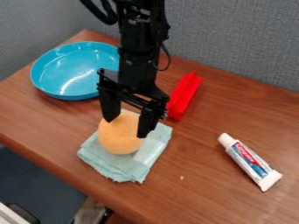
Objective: Put the yellow ball on the blue plate
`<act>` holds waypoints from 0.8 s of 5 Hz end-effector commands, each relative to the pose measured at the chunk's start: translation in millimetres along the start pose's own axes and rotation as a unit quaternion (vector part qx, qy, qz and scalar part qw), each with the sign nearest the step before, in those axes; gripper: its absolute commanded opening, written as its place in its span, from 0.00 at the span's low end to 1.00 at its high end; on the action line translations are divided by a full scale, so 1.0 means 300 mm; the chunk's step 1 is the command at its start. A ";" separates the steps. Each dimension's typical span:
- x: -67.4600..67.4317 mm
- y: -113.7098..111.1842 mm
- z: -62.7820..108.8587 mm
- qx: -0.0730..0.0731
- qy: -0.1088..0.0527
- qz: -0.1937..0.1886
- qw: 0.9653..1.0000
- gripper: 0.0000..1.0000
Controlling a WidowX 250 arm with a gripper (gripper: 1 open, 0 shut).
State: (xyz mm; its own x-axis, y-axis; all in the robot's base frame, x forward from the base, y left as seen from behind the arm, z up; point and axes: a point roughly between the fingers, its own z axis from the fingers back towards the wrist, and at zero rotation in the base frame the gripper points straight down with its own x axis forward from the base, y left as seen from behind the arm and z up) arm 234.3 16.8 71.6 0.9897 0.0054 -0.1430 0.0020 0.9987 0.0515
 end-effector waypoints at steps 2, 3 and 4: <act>-0.001 0.024 -0.020 0.011 -0.009 0.021 1.000 1.00; -0.005 0.024 -0.042 0.012 -0.006 0.030 0.999 1.00; -0.007 0.024 -0.062 0.011 -0.001 0.035 0.999 1.00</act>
State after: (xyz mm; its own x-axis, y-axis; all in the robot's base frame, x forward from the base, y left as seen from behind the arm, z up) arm 229.2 20.6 53.1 0.9878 0.0649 -0.1414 -0.0539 0.9953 0.0799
